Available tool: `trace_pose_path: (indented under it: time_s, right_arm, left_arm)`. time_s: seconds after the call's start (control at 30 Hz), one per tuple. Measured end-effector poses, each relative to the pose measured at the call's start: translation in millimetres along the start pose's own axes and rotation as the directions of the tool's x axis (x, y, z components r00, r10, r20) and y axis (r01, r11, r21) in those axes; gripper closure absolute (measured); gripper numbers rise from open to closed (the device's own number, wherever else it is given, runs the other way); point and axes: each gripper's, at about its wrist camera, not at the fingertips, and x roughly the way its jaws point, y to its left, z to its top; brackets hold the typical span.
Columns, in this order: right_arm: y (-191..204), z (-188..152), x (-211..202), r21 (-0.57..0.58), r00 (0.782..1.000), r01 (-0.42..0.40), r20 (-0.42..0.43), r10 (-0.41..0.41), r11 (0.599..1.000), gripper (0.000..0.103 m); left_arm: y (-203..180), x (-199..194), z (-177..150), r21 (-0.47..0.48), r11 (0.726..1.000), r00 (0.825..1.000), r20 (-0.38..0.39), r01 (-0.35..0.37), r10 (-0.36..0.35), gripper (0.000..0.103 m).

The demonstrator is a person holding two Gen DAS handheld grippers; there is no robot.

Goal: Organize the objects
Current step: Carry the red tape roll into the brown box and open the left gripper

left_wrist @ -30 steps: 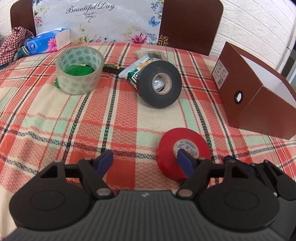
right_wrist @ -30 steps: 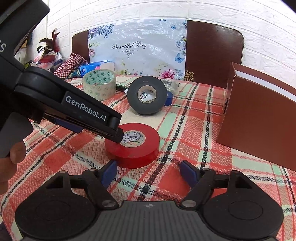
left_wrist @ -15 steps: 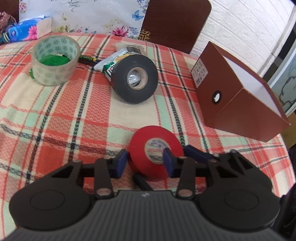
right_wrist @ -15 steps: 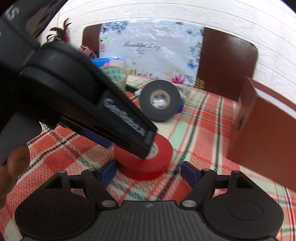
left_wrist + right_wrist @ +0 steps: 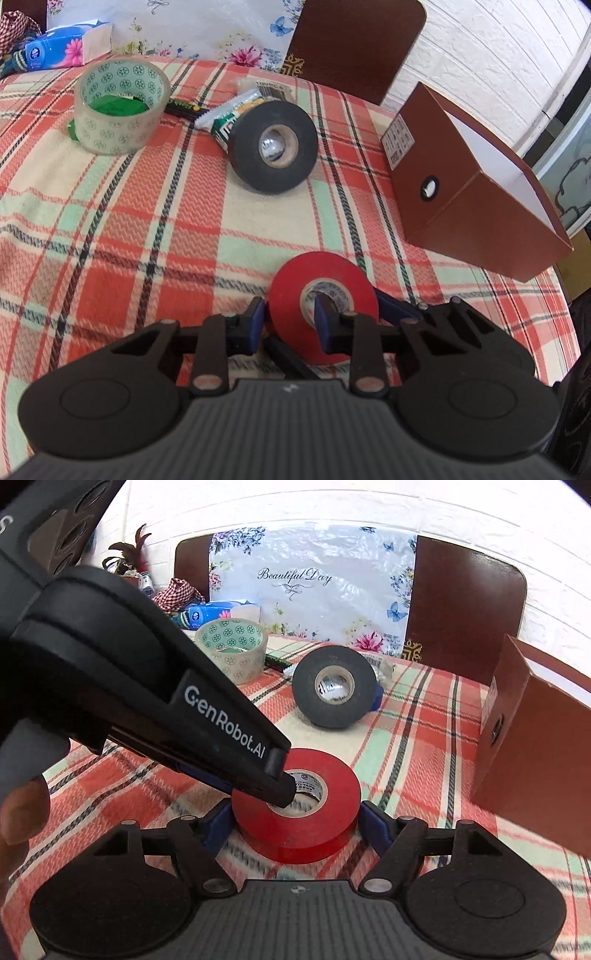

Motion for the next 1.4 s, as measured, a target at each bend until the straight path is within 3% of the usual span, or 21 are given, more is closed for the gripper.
trace_pose_path:
  time_s: [0.3,0.43,0.5,0.63,0.77,0.9,1.03,1.1,1.13,1.2,1.4]
  right_arm:
    - [-22.5,-21.3,-33.2,0.069,0.999,0.032,-0.014,-0.031,0.997,0.030]
    - [-34.8,-22.8,-48.9,0.094,0.992,0.106,0.062,-0.112,0.990,0.030]
    - [-40.3,-17.4,-60.1,0.070,0.972,0.177,0.147,-0.186,0.982,0.030]
    - [-71.1,4.6,-76.6,0.117,0.908,0.273,0.296,-0.296,0.955,0.030]
    - [-111.8,24.7,-72.4,0.171,0.861,0.328,0.352,-0.368,0.929,0.030]
    - [-151.5,32.4,-52.5,0.222,0.852,0.350,0.328,-0.408,0.910,0.031]
    - [-181.4,34.8,-21.7,0.258,0.859,0.366,0.277,-0.431,0.894,0.030]
    - [-189.2,30.5,-15.7,0.280,0.842,0.370,0.303,-0.447,0.886,0.018]
    - [-189.8,28.5,-15.9,0.284,0.829,0.382,0.316,-0.462,0.879,0.018]
    - [-190.8,25.7,-16.5,0.285,0.826,0.375,0.329,-0.458,0.882,0.020]
    - [-182.6,17.0,-32.5,0.333,0.810,0.350,0.363,-0.461,0.876,0.022]
  left_arm:
    - [-46.6,-3.8,-18.9,0.118,0.993,1.000,-0.028,0.017,-0.014,0.072]
    - [-79.1,-14.6,-1.9,0.193,0.981,0.999,0.020,0.036,-0.041,0.072]
    - [-100.3,-24.9,12.9,0.239,0.970,0.995,0.071,0.049,-0.068,0.072]
    - [-147.5,-34.9,43.5,0.352,0.935,0.978,0.179,0.037,-0.106,0.072]
    - [-183.5,-14.3,69.9,0.409,0.912,0.969,0.214,0.027,-0.124,0.072]
    - [-207.0,20.3,83.9,0.435,0.900,0.972,0.208,0.009,-0.110,0.071]
    - [-223.0,51.6,89.6,0.439,0.896,0.979,0.202,-0.069,-0.024,0.070]
    - [-220.7,54.6,90.0,0.425,0.901,0.976,0.216,-0.091,-0.003,0.067]
    - [-220.4,55.1,89.1,0.428,0.898,0.975,0.223,-0.103,0.006,0.064]
    - [-218.3,52.1,84.5,0.431,0.893,0.969,0.244,-0.131,0.024,0.056]
    - [-210.1,29.4,59.7,0.449,0.878,0.965,0.259,-0.162,0.046,0.054]
